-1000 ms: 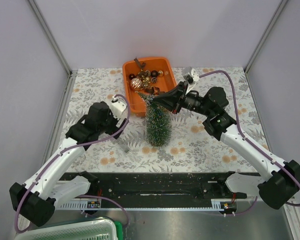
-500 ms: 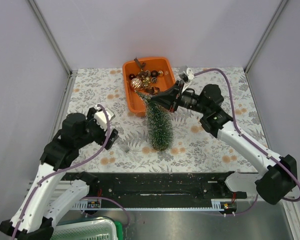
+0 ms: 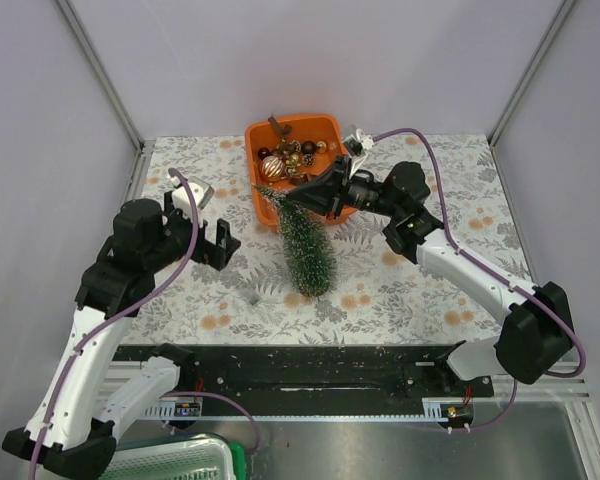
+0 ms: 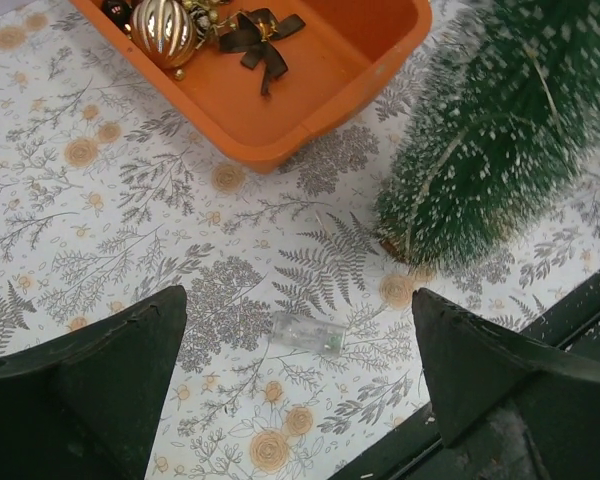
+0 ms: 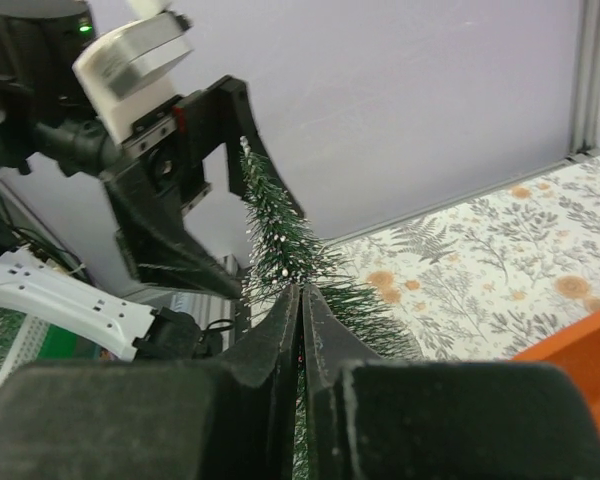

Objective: Decorate the small christmas tree

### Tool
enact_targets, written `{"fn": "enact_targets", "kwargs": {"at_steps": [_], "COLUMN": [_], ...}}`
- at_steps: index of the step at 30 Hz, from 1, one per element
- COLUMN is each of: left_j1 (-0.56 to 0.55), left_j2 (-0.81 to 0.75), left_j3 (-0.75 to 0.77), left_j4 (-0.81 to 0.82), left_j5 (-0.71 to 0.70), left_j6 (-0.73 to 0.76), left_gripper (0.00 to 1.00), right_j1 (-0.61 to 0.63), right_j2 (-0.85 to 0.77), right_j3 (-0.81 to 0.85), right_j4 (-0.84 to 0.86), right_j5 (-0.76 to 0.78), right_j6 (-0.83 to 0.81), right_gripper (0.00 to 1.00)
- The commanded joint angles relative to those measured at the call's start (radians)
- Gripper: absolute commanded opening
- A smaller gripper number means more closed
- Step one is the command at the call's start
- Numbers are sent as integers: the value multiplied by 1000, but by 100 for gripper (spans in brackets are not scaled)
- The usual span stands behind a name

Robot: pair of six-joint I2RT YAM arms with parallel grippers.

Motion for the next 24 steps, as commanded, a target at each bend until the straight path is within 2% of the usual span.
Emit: {"fn": "enact_targets", "kwargs": {"at_steps": [1, 6, 9, 13, 20, 24], "left_j1": [47, 89, 95, 97, 100, 106], "left_j2": [44, 67, 57, 35, 12, 18], "left_j3": [80, 137, 137, 84, -8, -15], "left_j4": [93, 107, 107, 113, 181, 193], "left_j5": [-6, 42, 77, 54, 33, -10], "left_j6": [-73, -67, -40, -40, -63, -70], "left_gripper": [99, 99, 99, 99, 99, 99], "right_j1": [19, 19, 19, 19, 17, 19], "right_j2": [16, 82, 113, 129, 151, 159], "right_j3": [68, 101, 121, 138, 150, 214], "right_j4": [158, 282, 285, 242, 302, 155], "right_j5": [-73, -285, -377, -419, -449, -454], "right_j6": [66, 154, 171, 169, 241, 182], "right_gripper": [0, 0, 0, 0, 0, 0]}}
